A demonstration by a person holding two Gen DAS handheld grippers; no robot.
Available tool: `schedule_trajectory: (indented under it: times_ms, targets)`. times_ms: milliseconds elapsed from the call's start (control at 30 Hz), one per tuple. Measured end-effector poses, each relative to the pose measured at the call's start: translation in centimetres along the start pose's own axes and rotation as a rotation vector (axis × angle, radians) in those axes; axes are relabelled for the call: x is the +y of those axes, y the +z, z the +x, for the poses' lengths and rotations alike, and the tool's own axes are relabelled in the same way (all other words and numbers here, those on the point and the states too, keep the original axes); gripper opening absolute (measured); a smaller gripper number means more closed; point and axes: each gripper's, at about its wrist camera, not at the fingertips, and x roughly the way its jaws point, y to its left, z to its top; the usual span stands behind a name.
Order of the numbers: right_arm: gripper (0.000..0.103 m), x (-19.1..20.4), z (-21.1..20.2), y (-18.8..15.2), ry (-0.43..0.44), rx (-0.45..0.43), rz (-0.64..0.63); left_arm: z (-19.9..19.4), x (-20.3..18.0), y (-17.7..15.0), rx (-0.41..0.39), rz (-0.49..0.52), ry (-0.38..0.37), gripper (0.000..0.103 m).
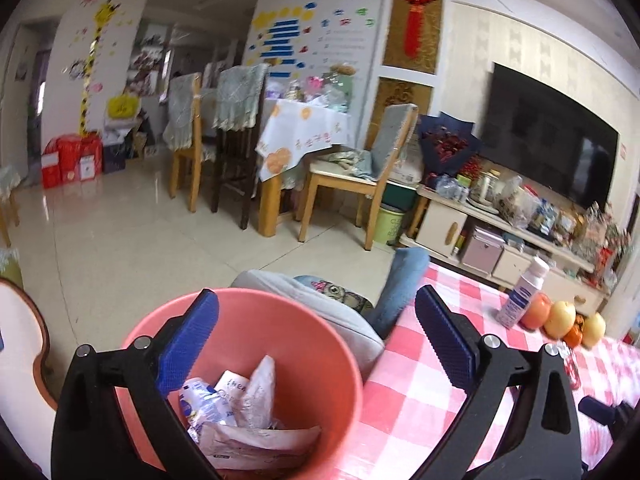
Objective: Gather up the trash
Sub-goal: 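Return both open tools from the bucket to the table items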
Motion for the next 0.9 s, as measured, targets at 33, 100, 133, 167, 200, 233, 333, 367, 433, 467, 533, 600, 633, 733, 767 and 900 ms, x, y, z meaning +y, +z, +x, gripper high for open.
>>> schedule_trajectory:
  times_ms: [33,100,133,167,200,233,333,367,433,467,533,600,633,733,767,900]
  targets:
    - [0.098,-0.2,-0.1,-0.2,-0.003,0.002,0.003,-0.2,-0.7,-0.2,0.000,0.019,-0.021,0.099]
    - [0.098,-0.9,-0.3,-0.5,-0.008,0.009,0.018,-0.6,-2.0,-0.5,-0.009,0.054,-0.043,0.099]
    - [0.098,-1.3,-0.4,-0.8,-0.005,0.010,0.029,-0.8,-2.8,-0.7,-0.012,0.081,-0.054,0.099]
    - [0.098,-1.7,-0.6,-0.9,-0.005,0.007,0.036,-0.9,-3.6,-0.9,-0.012,0.108,-0.065,0.099]
    - [0.098,-2.1,-0.8,-1.2,-0.012,0.002,0.045,-1.0,-4.1,-1.0,-0.013,0.125,-0.068,0.099]
    - [0.098,-2.4,-0.9,-1.2,-0.017,-0.001,0.052,-1.2,-4.8,-1.3,-0.015,0.144,-0.071,0.099]
    - [0.098,-3.8,-1.5,-1.6,-0.036,-0.008,0.088,-1.3,-6.5,-1.9,-0.009,0.180,-0.105,0.099]
    - [0.098,-4.1,-1.7,-1.7,-0.037,-0.007,0.101,-1.3,-6.9,-2.1,-0.008,0.189,-0.112,0.099]
    - [0.098,-5.3,-2.0,-1.9,-0.039,-0.005,0.138,-1.5,-7.8,-2.5,-0.002,0.206,-0.132,0.099]
    - [0.098,-5.9,-2.1,-2.0,-0.031,-0.005,0.154,-1.5,-8.2,-2.8,0.003,0.213,-0.145,0.099]
    - [0.098,-7.0,-2.3,-2.3,-0.019,0.003,0.176,-1.5,-9.0,-3.1,0.012,0.224,-0.162,0.099]
    - [0.098,-7.7,-2.5,-2.5,-0.027,0.009,0.173,-1.6,-9.8,-3.5,0.020,0.229,-0.182,0.099]
    - [0.098,-7.9,-2.6,-2.6,-0.028,0.012,0.170,-1.6,-10.2,-3.7,0.026,0.233,-0.190,0.099]
    - [0.098,-8.6,-3.1,-2.9,-0.033,0.013,0.155,-1.7,-11.1,-4.2,0.038,0.240,-0.203,0.099]
    - [0.098,-8.9,-3.2,-3.0,-0.039,0.009,0.150,-1.7,-11.5,-4.4,0.045,0.241,-0.210,0.099]
    - [0.098,-10.0,-4.1,-3.2,-0.058,-0.004,0.141,-1.8,-12.6,-5.1,0.066,0.251,-0.239,0.099]
